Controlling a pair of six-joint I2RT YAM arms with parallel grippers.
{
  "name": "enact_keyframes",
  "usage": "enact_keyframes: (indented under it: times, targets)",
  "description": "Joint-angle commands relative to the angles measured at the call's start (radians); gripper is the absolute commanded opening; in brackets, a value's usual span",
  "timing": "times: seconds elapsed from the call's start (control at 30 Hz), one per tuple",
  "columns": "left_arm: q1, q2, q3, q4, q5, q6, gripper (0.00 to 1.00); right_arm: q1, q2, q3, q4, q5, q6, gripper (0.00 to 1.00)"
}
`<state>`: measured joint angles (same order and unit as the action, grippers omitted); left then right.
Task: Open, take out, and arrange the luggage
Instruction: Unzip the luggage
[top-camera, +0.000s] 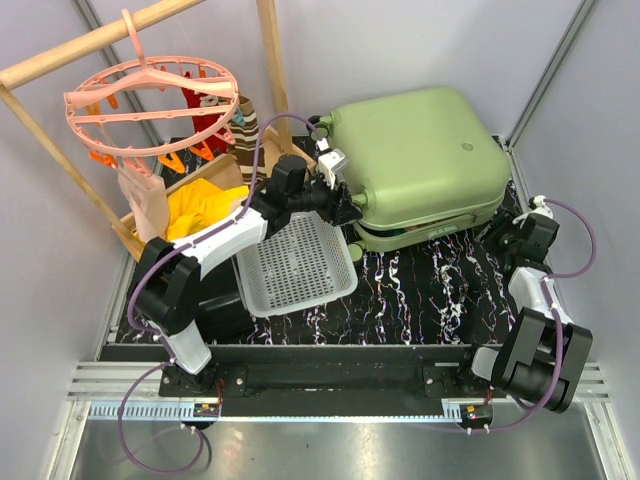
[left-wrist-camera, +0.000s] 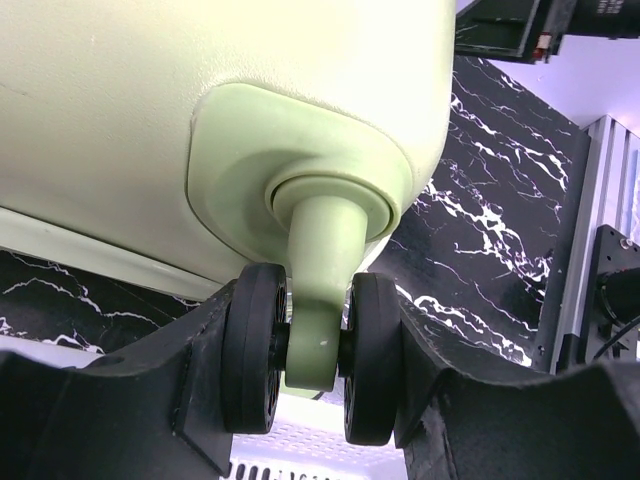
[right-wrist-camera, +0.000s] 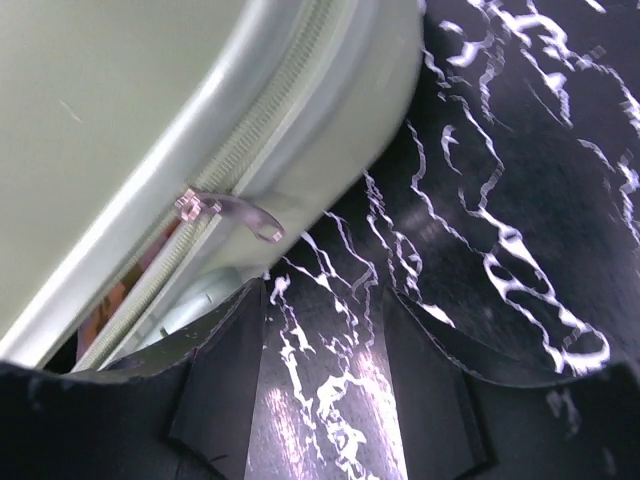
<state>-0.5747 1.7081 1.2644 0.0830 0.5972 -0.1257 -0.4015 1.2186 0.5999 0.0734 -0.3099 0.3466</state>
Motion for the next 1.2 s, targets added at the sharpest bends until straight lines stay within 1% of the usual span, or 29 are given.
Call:
enact_keyframes:
  times: [0.0, 0.07, 0.13, 0.27, 0.33, 0.47, 0.67, 0.73, 0.9, 1.1, 1.17]
  targets:
    - [0.093, -0.12, 0.007, 0.086, -0.237, -0.034, 0.0, 0.009, 0.015, 0.009, 0.164, -0.064, -0.05, 0.58]
    - [0.098, -0.125, 0.006, 0.081, -0.234, -0.034, 0.0, 0.009, 0.03, 0.014, 0.209, -0.093, -0.076, 0.59]
    - [0.101, -0.127, 0.009, 0.08, -0.224, -0.035, 0.0, 0.009, 0.053, 0.041, 0.215, -0.127, -0.101, 0.58]
    - [0.107, -0.139, 0.006, 0.07, -0.214, -0.034, 0.0, 0.009, 0.104, 0.122, 0.122, -0.124, -0.168, 0.57]
    - [0.108, -0.14, 0.01, 0.067, -0.211, -0.031, 0.0, 0.009, 0.13, 0.139, 0.102, -0.156, -0.173, 0.56]
    - [0.113, -0.13, 0.032, 0.035, -0.203, -0.025, 0.0, 0.009, 0.124, 0.083, 0.201, -0.196, -0.161, 0.57]
    - [0.119, -0.127, 0.027, 0.041, -0.197, -0.032, 0.0, 0.009, 0.163, 0.097, 0.222, -0.316, -0.163, 0.55]
    - [0.121, -0.123, 0.032, 0.038, -0.195, -0.032, 0.0, 0.009, 0.165, 0.078, 0.247, -0.327, -0.159, 0.53]
    - [0.125, -0.127, 0.032, 0.038, -0.194, -0.034, 0.0, 0.009, 0.167, 0.061, 0.298, -0.333, -0.166, 0.53]
    - [0.127, -0.127, 0.03, 0.035, -0.192, -0.035, 0.0, 0.013, 0.193, 0.037, 0.397, -0.374, -0.164, 0.45]
    - [0.128, -0.128, 0.03, 0.034, -0.192, -0.035, 0.0, 0.015, 0.2, 0.038, 0.404, -0.371, -0.175, 0.43]
